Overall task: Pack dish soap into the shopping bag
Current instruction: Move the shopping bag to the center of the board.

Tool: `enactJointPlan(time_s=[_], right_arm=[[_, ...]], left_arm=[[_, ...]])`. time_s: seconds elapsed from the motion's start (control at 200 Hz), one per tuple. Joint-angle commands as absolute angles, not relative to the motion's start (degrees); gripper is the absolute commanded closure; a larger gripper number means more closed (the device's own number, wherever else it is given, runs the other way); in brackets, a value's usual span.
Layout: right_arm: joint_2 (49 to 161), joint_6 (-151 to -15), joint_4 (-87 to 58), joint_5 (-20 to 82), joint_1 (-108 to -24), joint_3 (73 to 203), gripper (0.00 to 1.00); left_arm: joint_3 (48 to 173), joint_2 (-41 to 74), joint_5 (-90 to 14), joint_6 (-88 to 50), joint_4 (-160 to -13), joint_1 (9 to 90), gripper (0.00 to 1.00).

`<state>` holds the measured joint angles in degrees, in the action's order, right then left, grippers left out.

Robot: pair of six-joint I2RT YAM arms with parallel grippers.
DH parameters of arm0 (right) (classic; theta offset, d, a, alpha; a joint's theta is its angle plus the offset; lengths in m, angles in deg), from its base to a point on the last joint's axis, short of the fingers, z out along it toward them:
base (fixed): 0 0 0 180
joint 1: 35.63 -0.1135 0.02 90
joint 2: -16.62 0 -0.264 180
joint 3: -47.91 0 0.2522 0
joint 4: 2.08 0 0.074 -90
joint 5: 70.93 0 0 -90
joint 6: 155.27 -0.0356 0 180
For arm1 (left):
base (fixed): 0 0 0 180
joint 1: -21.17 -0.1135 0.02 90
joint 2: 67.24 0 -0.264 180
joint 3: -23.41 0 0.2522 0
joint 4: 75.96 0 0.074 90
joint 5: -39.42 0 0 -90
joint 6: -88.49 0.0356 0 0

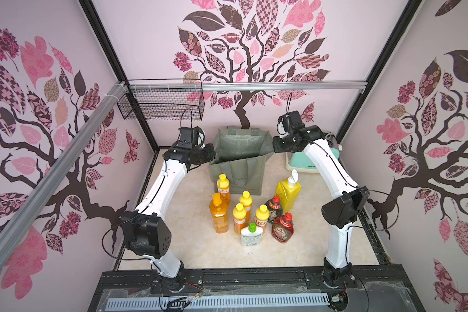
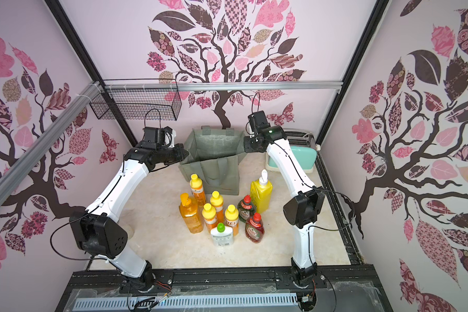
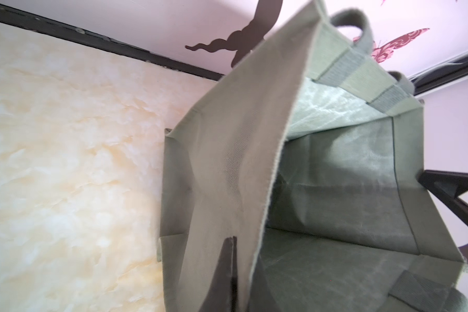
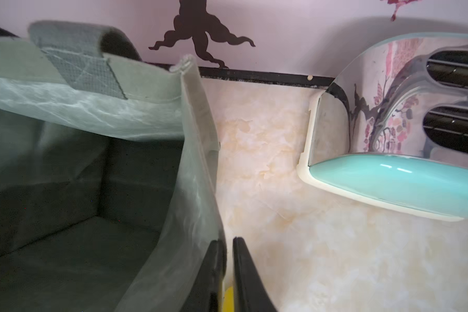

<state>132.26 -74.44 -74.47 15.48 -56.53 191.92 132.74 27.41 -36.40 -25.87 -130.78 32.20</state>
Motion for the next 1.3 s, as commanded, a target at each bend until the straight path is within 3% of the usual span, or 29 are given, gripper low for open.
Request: enactJointPlan(time_s=[0.0, 0.095, 0.2, 0.53, 0.725, 0.795, 0.85, 0.995, 1.12, 1.205, 1.25, 1.295], right_arm=[[131.33, -75.36, -73.84, 16.48, -55.88, 192.51, 0.92], [132.52, -75.36, -74.57, 17.17, -56.27, 196.44, 0.99], [134.46, -74.94, -75.80, 18.51, -56.62, 201.32, 1.00], [135.17, -74.08, -74.45, 23.21, -56.63, 202.83, 1.00], [135.45, -73.03, -74.73, 21.66, -56.63, 202.25, 0.92], [134.93, -72.66, -74.73, 20.28, -56.54, 201.18, 0.88], [134.00, -72.47, -74.16, 19.00, -56.55, 199.23, 0.80], [130.67, -72.04, -71.36, 15.84, -56.23, 192.28, 0.40], [129.04, -72.21, -70.15, 15.73, -56.18, 188.18, 0.18], [128.29, -72.30, -68.62, 15.95, -56.18, 184.74, 0.17], [128.24, -72.32, -68.08, 16.08, -56.14, 183.66, 0.23], [128.49, -72.21, -68.13, 16.24, -56.15, 183.64, 0.36]], left_arm=[[136.44, 25.77, -37.06, -24.72, -132.33, 31.57, 0.95], [139.51, 27.61, -34.79, -24.54, -133.51, 31.60, 0.73], [143.06, 30.19, -33.21, -24.23, -135.06, 31.63, 0.59], [150.13, 34.99, -32.41, -20.20, -142.38, 33.57, 0.48], [148.99, 34.70, -31.52, -20.26, -140.38, 38.65, 0.20], [149.06, 35.55, -29.79, -20.80, -139.72, 40.33, 0.17], [148.80, 35.68, -29.05, -21.32, -139.16, 41.40, 0.16], [146.98, 36.48, -31.52, -21.64, -138.54, 43.38, 0.18], [147.56, 38.18, -32.39, -21.11, -139.20, 44.33, 0.18], [147.92, 39.59, -34.69, -20.39, -139.70, 44.61, 0.23], [150.06, 40.59, -35.99, -19.78, -140.47, 44.58, 0.36], [151.34, 41.56, -37.35, -19.29, -141.52, 44.56, 0.53]])
